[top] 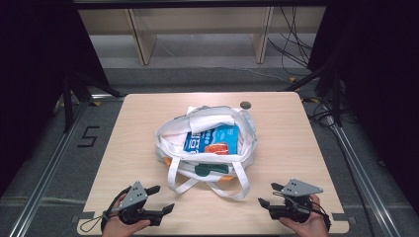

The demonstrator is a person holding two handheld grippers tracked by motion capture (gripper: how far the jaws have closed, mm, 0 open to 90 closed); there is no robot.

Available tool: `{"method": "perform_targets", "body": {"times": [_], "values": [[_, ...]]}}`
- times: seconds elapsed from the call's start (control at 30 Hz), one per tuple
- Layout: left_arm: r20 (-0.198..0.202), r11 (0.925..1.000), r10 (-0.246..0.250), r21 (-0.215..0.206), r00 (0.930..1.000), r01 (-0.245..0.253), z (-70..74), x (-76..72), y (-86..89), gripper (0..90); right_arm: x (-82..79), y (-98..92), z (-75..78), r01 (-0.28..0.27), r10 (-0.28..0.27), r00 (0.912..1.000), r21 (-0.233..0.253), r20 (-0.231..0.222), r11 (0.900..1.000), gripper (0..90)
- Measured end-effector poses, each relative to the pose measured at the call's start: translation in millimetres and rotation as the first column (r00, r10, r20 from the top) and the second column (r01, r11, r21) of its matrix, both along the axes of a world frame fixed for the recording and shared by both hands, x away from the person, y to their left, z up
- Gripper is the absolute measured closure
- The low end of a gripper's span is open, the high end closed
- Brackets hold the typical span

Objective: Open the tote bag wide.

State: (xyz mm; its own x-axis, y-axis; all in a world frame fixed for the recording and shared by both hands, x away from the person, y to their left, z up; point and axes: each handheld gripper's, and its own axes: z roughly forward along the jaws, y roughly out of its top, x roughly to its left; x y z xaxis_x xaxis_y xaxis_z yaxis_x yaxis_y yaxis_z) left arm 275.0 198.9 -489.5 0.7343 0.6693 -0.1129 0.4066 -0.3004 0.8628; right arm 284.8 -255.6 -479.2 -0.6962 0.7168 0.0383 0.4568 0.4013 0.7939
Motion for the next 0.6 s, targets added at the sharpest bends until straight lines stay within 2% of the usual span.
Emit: {"method": "perform_targets", "body": {"times": [0.1, 0.2, 0.27, 0.3, 0.37, 0.5, 0.6], "values": [[-0.001, 1.0, 0.003, 0.007, 1.0, -0.003, -0.7, -1.3, 0.4, 21.1, -3.1, -1.2, -1.1, -0.001, 0.001, 0.9999, -0.002, 0.011, 1.0, 30.4], [0.01, 0.9999, -0.007, 0.015, 0.9999, 0.007, -0.7, -0.6, 0.4, 21.1, -5.5, -1.5, -2.7, 0.0, 0.0, 1.0, 0.004, -0.004, 1.0, 30.4], [0.015, 1.0, -0.006, 0.006, 0.9999, 0.006, -1.2, 0.0, 0.1, 21.1, -5.5, -2.3, -3.6, -0.011, 0.011, 0.9999, 0.003, 0.005, 1.0, 30.4], [0.02, 0.9997, -0.014, 0.021, 0.9997, 0.013, -1.0, 0.9, 1.4, 21.1, -5.8, -2.1, -4.2, -0.016, 0.016, 0.9999, 0.004, -0.002, 1.0, 30.4], [0.006, 1.0, 0.002, 0.009, 1.0, -0.002, -1.5, -0.1, 0.8, 21.0, -6.1, -1.2, -5.6, -0.023, 0.023, 0.9996, 0.017, -0.014, 1.0, 30.4], [-0.003, 1.0, 0.008, 0.001, 1.0, -0.008, -2.0, -0.5, -0.2, 20.9, -7.0, -1.3, -5.7, -0.011, 0.011, 0.9999, -0.001, -0.009, 1.0, 30.4], [0.013, 0.9997, -0.003, 0.022, 0.9999, 0.002, -1.6, 0.6, 0.9, 20.9, -6.8, -1.4, -5.8, -0.01, 0.01, 0.9999, -0.001, -0.008, 1.0, 30.3]]}}
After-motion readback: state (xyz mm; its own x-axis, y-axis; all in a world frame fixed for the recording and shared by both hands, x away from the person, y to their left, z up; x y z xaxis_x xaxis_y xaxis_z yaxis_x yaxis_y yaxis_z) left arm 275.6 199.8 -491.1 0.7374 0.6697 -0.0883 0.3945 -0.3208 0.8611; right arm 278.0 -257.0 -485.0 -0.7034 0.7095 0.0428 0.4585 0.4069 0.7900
